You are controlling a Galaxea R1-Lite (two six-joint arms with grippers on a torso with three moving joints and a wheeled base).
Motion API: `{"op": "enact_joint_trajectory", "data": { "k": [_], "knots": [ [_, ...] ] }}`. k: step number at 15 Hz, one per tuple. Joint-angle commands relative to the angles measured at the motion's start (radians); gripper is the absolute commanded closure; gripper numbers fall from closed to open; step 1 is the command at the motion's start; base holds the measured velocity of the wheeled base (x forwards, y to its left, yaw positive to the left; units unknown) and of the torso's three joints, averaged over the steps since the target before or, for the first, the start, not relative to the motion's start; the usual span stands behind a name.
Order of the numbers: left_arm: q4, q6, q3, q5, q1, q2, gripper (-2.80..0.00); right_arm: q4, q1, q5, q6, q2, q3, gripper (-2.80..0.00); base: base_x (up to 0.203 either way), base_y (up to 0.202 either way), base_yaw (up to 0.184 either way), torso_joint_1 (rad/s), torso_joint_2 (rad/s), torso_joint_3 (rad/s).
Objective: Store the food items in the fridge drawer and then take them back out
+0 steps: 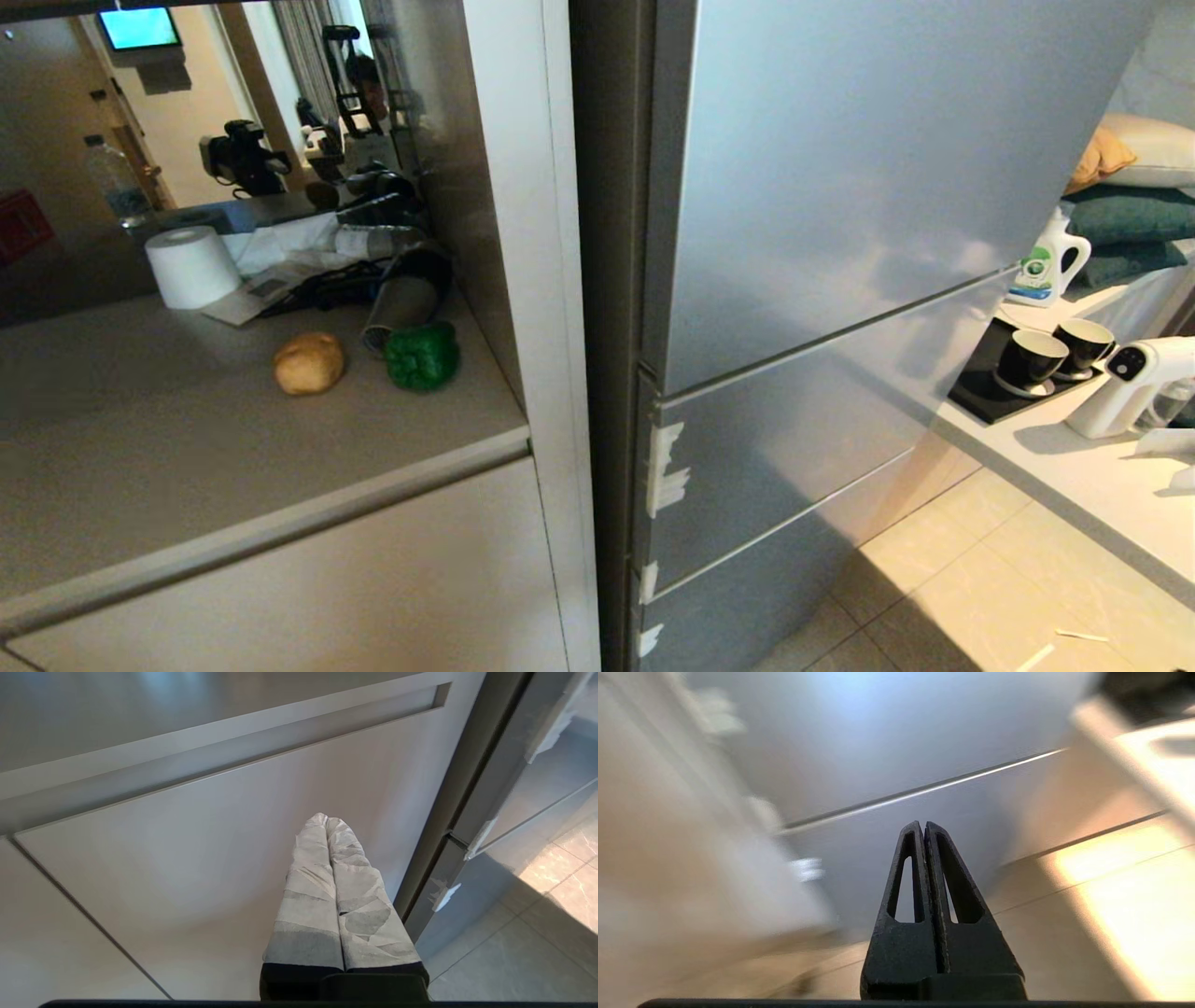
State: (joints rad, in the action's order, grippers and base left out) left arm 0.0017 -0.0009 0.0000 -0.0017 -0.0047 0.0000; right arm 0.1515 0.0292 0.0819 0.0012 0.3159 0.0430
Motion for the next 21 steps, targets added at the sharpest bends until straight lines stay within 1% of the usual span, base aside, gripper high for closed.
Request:
{"op": "enact_joint_trajectory", "data": {
  "k": [1,3,4,8,9,21],
  "knots": [
    [0.000,-0.001,0.000,0.000,0.000,0.002,0.00,-0.027,-0.013,-0.015,-0.049,-0.274,-0.042,0.00,0.000,0.000,0.000,0.000,0.00,0.000],
    [0.000,-0.001,0.000,0.000,0.000,0.002,0.00,-0.061,-0.023,-0.041,-0.106,-0.323,-0.066,0.00,0.000,0.000,0.000,0.000,0.00,0.000],
    [0.000,-0.001,0.000,0.000,0.000,0.002,0.00,-0.073,-0.027,-0.064,-0.101,-0.316,-0.075,0.00,0.000,0.000,0.000,0.000,0.00,0.000],
    [0.000,-0.001,0.000,0.000,0.000,0.002,0.00,-0.069,-0.028,-0.094,0.006,-0.316,-0.075,0.00,0.000,0.000,0.000,0.000,0.00,0.000],
    [0.000,-0.001,0.000,0.000,0.000,0.002,0.00,-0.067,-0.028,-0.097,0.020,-0.316,-0.075,0.00,0.000,0.000,0.000,0.000,0.00,0.000],
    [0.000,-0.001,0.000,0.000,0.000,0.002,0.00,-0.067,-0.028,-0.096,0.017,-0.316,-0.075,0.00,0.000,0.000,0.000,0.000,0.00,0.000]
  ]
}}
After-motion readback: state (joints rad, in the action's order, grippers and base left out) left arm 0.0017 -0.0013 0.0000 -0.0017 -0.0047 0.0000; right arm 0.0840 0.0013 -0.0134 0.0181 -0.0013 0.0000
